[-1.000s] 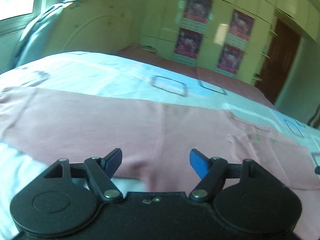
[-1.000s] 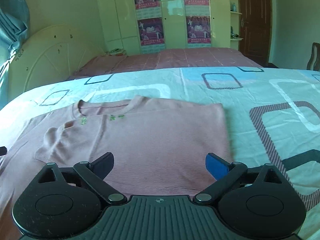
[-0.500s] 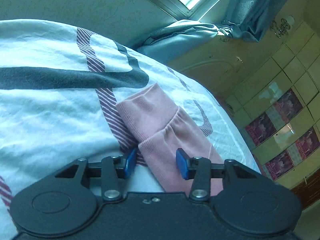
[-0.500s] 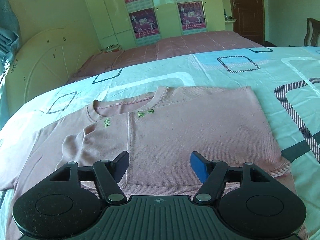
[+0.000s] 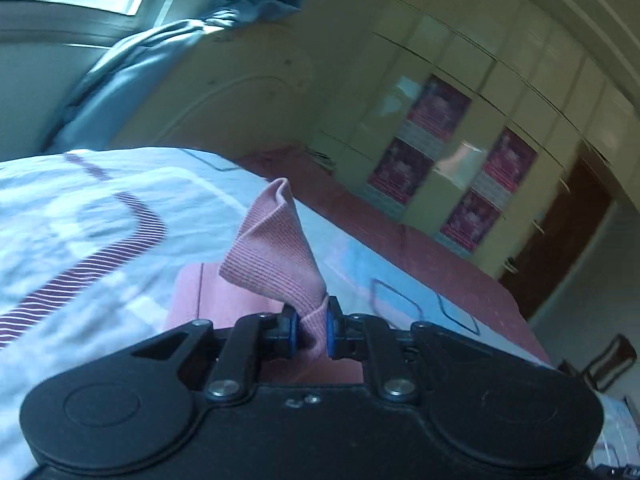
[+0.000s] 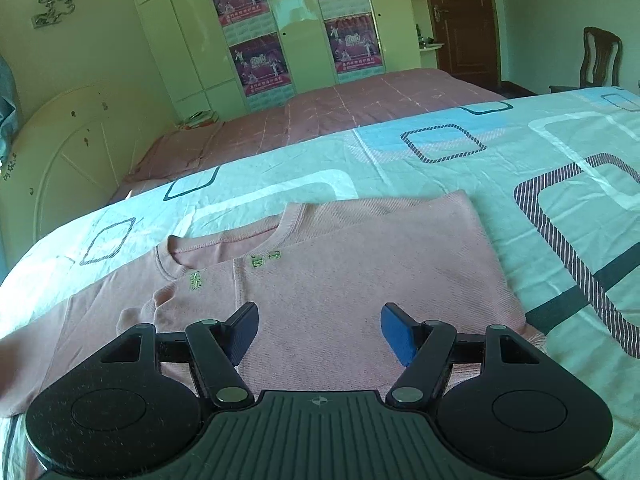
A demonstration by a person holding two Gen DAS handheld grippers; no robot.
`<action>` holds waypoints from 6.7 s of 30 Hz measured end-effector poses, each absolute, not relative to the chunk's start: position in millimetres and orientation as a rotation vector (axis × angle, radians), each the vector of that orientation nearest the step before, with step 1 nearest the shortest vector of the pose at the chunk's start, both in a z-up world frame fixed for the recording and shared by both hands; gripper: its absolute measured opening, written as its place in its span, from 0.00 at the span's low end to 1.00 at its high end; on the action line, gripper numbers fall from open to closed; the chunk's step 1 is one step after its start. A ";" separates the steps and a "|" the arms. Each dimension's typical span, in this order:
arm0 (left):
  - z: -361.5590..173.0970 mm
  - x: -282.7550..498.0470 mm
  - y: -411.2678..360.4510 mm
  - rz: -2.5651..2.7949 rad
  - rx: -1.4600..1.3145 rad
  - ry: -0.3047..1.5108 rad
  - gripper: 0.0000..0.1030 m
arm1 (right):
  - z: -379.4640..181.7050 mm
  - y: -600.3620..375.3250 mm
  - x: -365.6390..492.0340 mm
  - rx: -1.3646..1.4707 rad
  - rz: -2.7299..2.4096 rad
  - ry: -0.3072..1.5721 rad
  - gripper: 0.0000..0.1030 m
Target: Fold small clothes
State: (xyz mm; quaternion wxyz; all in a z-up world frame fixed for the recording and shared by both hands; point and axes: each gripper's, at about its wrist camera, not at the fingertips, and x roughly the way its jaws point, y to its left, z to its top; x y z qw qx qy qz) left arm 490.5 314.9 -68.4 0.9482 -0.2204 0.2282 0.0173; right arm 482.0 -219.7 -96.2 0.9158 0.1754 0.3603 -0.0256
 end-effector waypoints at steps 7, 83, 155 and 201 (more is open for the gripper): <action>-76.5 518.0 130.1 -0.259 -0.187 0.593 0.11 | -92.0 -236.6 463.9 0.397 -0.066 0.730 0.66; -136.1 600.2 215.7 -0.240 -0.231 0.777 0.40 | -156.7 -267.8 547.8 0.708 0.092 0.872 0.23; -151.3 475.6 117.2 -0.176 0.199 0.790 0.73 | -157.5 -161.1 482.0 0.025 0.119 0.843 0.44; -130.9 198.5 146.5 -0.063 -0.077 0.866 0.70 | -122.4 -355.6 186.3 0.484 0.071 0.836 0.73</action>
